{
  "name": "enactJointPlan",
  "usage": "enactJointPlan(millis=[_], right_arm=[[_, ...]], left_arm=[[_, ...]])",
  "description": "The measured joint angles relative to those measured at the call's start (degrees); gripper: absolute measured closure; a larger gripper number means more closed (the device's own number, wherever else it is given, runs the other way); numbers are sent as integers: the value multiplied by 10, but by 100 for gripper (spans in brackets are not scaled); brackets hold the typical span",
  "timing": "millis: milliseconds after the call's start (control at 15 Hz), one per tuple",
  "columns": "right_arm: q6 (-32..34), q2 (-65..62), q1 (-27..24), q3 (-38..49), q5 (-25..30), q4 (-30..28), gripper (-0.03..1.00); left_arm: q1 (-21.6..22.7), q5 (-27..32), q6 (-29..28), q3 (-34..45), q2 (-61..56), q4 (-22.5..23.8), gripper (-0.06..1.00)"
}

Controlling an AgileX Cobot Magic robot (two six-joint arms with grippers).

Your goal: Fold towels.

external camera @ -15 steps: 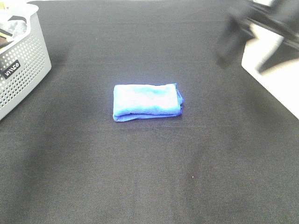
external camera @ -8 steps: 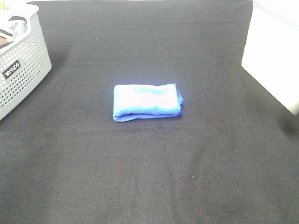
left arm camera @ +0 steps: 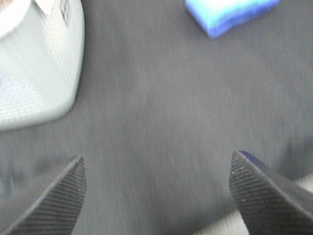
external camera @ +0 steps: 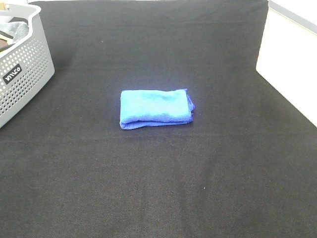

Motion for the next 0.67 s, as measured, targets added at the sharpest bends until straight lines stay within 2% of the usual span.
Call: enactJointPlan(millis=[133,667], right_arm=[[0,-22,0,13,-31,-1,1],[0,-25,0,18,-36,-1,1]], left_arm=[[0,-23,2,19,0,0,17],[0,-31,11,21,0,-5,17]])
